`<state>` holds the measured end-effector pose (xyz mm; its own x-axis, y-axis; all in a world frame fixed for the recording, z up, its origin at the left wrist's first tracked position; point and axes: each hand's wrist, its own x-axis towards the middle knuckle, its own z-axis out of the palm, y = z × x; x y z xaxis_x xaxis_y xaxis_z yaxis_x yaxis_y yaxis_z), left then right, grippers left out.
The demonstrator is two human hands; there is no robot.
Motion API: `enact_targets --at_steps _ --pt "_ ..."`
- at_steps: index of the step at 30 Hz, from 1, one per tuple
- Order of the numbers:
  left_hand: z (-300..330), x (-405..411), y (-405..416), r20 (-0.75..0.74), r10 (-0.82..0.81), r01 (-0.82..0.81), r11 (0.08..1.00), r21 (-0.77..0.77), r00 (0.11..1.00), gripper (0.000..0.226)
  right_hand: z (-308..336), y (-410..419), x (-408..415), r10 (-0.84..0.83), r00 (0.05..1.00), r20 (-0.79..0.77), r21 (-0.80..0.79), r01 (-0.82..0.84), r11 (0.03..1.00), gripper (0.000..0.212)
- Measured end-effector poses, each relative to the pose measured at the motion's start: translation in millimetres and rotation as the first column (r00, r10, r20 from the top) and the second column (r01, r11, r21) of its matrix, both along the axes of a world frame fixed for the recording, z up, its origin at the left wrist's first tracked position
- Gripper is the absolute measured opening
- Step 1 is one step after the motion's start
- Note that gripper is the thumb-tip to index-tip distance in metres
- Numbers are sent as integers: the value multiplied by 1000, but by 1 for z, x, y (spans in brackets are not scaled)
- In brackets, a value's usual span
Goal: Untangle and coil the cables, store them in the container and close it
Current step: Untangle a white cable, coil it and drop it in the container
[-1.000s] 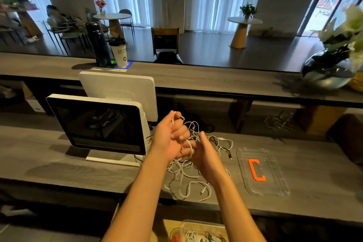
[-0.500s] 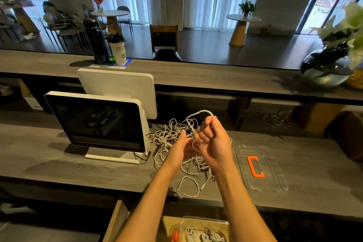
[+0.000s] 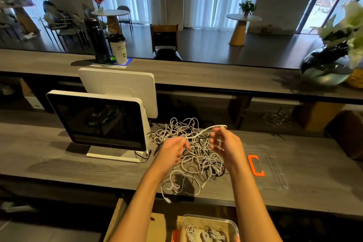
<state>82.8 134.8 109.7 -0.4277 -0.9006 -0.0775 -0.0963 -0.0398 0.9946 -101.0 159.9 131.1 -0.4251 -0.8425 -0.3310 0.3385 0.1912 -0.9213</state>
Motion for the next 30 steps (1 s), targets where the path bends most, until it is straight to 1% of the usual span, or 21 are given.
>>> enact_targets --at_steps 2,3,4,6,7,8,9,11,13,15,17,19,20,22,24,26,28,30 --pt "14 0 -4 -34 19 -20 999 -30 999 35 -2 6 7 66 996 -64 76 -61 995 36" --pt "20 -1 -6 -14 18 -18 998 -52 1000 34 -4 8 10 47 994 -98 60 -41 997 37" --pt "27 -1 -8 38 8 -5 997 -83 999 32 -5 11 14 -9 989 -146 -9 8 1000 36" --pt "36 -2 -9 181 -43 71 986 -152 983 30 -3 17 23 -141 948 -285 -224 78 972 30" --pt "40 -3 -7 226 -77 117 979 -169 971 30 -2 18 27 -165 915 -369 -305 48 951 29" --pt "44 -4 -5 241 -106 149 974 -171 965 31 -1 19 30 -135 882 -452 -342 -32 939 30" --pt "47 -6 -3 237 -122 165 971 -171 964 32 1 20 33 -65 853 -518 -334 -132 933 34" --pt "52 -8 0 232 -108 155 968 -196 967 34 1 21 34 99 806 -584 -256 -298 920 43" --pt "52 -7 1 240 -59 122 959 -255 969 38 -3 23 31 190 790 -583 -206 -370 906 44" --pt "49 -3 -2 217 -24 83 960 -268 976 40 -6 26 29 190 817 -544 -219 -357 908 35" --pt "41 2 -6 180 -26 59 981 -184 983 42 -5 26 25 98 870 -484 -265 -252 931 30" --pt "32 5 -7 196 -44 64 994 -93 980 45 -2 25 18 -48 917 -396 -305 -82 949 30" --pt "27 6 -6 197 -63 73 996 -49 978 46 -1 25 13 -114 924 -365 -313 -7 950 32" --pt "20 8 -4 140 -120 118 993 24 983 44 1 24 8 -194 918 -347 -323 77 943 34" --pt "16 10 -2 147 -166 168 986 0 975 39 -2 24 8 -235 918 -319 -319 129 939 34" --pt "13 11 -1 184 -166 179 982 -59 969 32 -8 24 8 -263 923 -280 -297 177 938 33" --pt "10 13 -1 200 -109 135 984 -117 974 28 -11 23 5 -294 926 -237 -272 228 935 33" --pt "7 17 -2 186 -37 64 988 -139 982 27 -12 24 1 -301 930 -211 -253 246 936 32"
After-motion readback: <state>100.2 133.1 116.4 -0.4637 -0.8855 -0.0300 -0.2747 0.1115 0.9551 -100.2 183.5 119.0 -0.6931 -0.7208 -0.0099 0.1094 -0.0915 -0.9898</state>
